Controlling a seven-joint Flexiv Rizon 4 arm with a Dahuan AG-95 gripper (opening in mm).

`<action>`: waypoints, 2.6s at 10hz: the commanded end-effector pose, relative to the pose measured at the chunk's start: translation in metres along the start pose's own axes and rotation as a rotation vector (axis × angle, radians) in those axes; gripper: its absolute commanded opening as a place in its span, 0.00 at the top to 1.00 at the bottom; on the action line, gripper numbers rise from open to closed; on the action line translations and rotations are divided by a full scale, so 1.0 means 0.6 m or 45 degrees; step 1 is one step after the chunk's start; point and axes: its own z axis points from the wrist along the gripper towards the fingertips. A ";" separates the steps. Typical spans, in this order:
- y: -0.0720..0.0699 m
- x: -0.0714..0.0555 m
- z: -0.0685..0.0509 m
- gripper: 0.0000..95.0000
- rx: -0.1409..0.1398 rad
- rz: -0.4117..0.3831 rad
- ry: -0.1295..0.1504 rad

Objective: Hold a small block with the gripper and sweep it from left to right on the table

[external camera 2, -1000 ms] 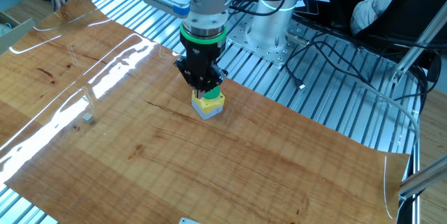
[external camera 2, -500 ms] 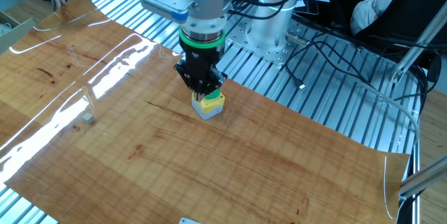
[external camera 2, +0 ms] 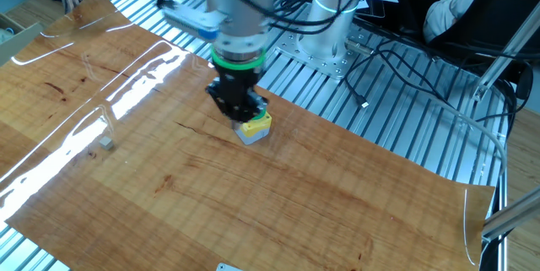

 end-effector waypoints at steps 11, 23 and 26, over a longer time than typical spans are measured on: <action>-0.159 -0.062 0.045 1.00 0.017 -0.088 -0.011; -0.258 -0.100 0.068 1.00 0.038 -0.163 -0.037; -0.259 -0.099 0.068 1.00 0.022 -0.152 -0.031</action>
